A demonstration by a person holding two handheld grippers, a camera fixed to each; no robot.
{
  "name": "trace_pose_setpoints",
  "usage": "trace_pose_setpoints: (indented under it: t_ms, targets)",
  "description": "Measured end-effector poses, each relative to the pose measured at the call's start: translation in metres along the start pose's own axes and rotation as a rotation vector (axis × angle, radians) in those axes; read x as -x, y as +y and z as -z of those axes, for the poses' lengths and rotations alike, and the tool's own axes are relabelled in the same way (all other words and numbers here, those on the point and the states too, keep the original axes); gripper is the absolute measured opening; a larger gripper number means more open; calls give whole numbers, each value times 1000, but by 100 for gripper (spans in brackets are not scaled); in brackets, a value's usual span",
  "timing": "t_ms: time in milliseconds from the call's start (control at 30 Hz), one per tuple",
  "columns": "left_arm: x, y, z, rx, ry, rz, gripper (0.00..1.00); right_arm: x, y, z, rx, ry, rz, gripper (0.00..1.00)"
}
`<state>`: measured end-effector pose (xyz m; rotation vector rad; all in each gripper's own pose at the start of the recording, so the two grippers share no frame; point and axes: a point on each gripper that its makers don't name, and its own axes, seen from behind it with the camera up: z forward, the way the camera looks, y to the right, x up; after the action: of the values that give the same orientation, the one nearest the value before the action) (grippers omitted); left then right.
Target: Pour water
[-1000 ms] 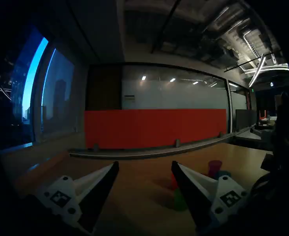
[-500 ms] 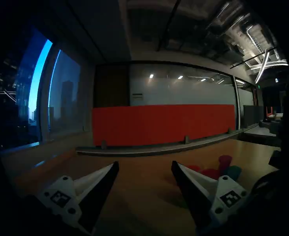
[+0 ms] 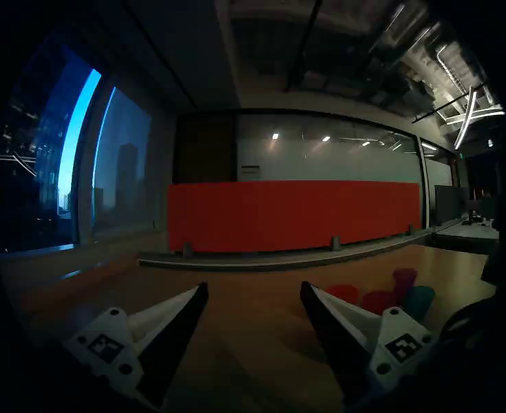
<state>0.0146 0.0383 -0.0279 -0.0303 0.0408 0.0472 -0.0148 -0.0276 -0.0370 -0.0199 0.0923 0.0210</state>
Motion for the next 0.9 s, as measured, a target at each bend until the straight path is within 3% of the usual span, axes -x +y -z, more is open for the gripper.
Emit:
trace_pose_setpoints:
  t_ms: [300,700,900]
  targets:
    - [19,-12,-6,-10,2,-33,100,1,-3,2,2,-14,25,100]
    - [40,-28,-14,-12,-16,-10,99,5,-8,-2,3,-36,43,100]
    - [45,-28,-16,-11,-20,4,100,2,-9,-2,5,-34,51,100]
